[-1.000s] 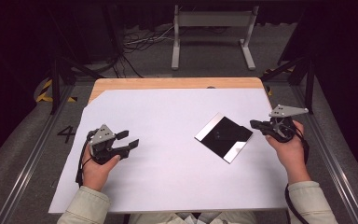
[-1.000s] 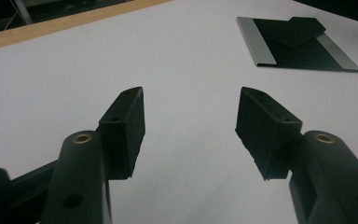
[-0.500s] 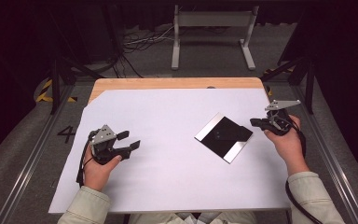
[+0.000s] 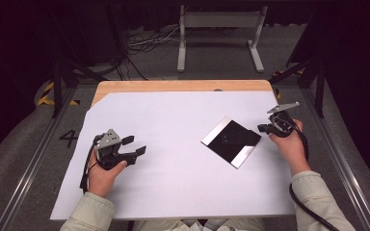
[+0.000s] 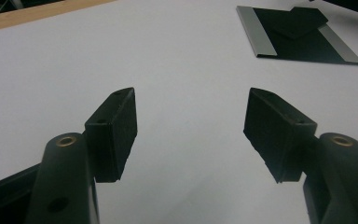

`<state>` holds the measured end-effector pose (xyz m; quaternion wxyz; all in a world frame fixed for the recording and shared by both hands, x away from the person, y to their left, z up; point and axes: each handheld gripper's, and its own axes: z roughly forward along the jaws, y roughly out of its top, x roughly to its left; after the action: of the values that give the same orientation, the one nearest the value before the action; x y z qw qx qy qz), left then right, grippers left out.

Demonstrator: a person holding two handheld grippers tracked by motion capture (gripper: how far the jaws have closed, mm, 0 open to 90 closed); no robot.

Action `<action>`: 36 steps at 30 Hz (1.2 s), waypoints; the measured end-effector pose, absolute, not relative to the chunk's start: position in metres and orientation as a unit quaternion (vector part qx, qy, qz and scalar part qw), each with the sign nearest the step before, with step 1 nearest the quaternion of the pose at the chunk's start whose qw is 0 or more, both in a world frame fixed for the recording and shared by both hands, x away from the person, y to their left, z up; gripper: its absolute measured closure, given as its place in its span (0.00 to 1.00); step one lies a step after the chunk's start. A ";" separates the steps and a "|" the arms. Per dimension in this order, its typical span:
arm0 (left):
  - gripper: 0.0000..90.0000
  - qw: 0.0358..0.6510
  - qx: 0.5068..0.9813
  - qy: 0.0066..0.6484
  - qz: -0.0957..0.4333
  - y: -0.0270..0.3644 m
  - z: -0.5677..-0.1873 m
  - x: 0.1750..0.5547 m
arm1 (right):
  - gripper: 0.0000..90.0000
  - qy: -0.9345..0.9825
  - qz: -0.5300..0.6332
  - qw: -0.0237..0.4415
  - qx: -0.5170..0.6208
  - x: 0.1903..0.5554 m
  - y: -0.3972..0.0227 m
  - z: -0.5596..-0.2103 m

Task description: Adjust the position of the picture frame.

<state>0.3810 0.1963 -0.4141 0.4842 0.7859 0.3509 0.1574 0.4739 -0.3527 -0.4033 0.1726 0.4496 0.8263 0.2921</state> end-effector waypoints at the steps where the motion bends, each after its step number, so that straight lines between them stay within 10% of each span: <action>1: 0.39 0.484 0.786 0.351 0.157 0.196 -0.414 0.381 | 1.00 0.826 0.289 0.171 0.452 0.475 -0.354 -0.407; 36: 0.37 0.479 0.788 0.354 0.155 0.193 -0.416 0.382 | 1.00 0.865 0.276 0.084 0.411 0.433 -0.341 -0.420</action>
<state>0.3817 0.1934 -0.4155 0.4791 0.7882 0.3536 0.1552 0.4328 -0.3408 -0.4197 0.0839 0.4109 0.8648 0.2760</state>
